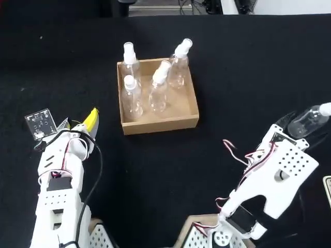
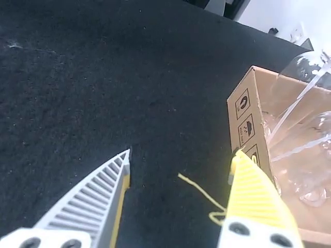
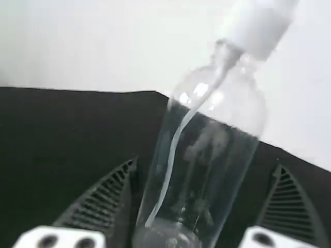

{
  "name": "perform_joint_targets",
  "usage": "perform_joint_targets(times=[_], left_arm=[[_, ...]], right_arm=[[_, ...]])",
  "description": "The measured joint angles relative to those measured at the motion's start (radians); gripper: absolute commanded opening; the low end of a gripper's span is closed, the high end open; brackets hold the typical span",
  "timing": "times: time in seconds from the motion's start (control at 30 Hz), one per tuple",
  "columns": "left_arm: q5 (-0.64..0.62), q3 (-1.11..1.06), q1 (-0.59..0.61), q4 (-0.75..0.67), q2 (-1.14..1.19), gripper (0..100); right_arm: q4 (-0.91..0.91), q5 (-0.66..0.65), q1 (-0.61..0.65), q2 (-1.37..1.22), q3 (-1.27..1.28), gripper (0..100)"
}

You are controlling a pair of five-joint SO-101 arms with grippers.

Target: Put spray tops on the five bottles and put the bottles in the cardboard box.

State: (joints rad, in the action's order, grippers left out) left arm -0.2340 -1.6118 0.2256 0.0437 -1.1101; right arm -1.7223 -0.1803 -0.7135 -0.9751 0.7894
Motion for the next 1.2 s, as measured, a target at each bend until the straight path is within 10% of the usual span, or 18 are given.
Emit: perform_joint_targets(times=[0.83,1.2], left_arm=[[0.0,0.0,0.0,0.0,0.0,29],[0.0,0.0,0.0,0.0,0.0,29]], right_arm=[[0.003,0.0,0.008,0.362,0.242,33.4],[0.368,0.0,0.008,0.503,0.267,33.3]])
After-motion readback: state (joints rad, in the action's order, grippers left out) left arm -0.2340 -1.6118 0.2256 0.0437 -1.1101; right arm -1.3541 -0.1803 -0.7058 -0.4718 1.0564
